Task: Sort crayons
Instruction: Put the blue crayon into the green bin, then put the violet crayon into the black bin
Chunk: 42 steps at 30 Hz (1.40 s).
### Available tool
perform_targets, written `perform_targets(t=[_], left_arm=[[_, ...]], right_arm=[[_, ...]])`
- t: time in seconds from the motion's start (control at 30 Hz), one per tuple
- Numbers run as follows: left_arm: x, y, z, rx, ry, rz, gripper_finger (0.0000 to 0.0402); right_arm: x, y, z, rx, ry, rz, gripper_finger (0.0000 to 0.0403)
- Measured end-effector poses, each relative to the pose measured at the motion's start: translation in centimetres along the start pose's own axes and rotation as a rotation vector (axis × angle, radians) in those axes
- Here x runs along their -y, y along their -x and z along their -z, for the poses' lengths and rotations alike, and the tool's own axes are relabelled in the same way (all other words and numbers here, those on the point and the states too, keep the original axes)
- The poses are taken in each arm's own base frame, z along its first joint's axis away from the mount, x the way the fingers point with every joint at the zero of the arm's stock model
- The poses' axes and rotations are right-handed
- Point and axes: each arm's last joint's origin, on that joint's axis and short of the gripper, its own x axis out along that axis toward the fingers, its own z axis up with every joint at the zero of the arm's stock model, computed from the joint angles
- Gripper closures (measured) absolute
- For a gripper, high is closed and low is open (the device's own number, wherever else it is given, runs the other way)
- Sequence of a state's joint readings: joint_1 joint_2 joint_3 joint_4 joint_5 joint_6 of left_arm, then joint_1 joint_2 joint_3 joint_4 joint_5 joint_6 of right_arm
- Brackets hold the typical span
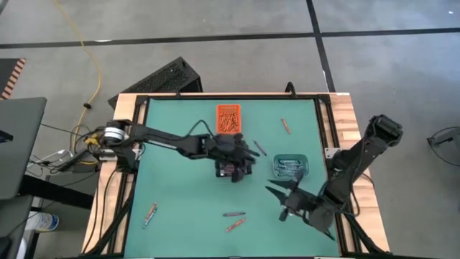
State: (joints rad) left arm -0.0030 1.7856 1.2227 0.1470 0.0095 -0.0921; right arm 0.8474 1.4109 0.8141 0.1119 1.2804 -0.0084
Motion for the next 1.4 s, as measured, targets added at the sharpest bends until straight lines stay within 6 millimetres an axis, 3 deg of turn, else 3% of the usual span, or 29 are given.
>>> perform_targets(t=[0.23, 0.5, 0.7, 0.8, 1.03, 1.4], left_arm=[[-0.1, -4.8, 2.2, 0.156, 0.025, 0.029, 0.0386], [-0.9, -11.2, 1.5, 0.113, 0.034, 0.093, 0.0386], [-0.9, -14.4, 0.4, 0.039, -0.011, 0.087, 0.0386], [-0.9, -15.2, 0.6, 0.007, -0.018, 0.084, 0.0386], [-1.2, -15.2, 0.6, -0.008, -0.019, 0.069, 0.0377], [-1.5, -14.8, 0.7, -0.068, -0.018, 0.085, 0.0299]], right_arm=[[-0.4, 2.5, -0.1, 0.043, 0.019, 0.068, 0.0298], [-0.6, 3.8, 0.0, 0.063, 0.036, 0.114, 0.0298], [-0.5, 3.8, 0.0, 0.062, 0.039, 0.118, 0.0298], [-0.6, 3.9, 0.1, 0.063, 0.049, 0.113, 0.0298], [-0.6, 3.9, 0.1, 0.062, 0.055, 0.114, 0.0298], [-0.5, 3.6, 0.1, 0.056, 0.051, 0.125, 0.0298]])
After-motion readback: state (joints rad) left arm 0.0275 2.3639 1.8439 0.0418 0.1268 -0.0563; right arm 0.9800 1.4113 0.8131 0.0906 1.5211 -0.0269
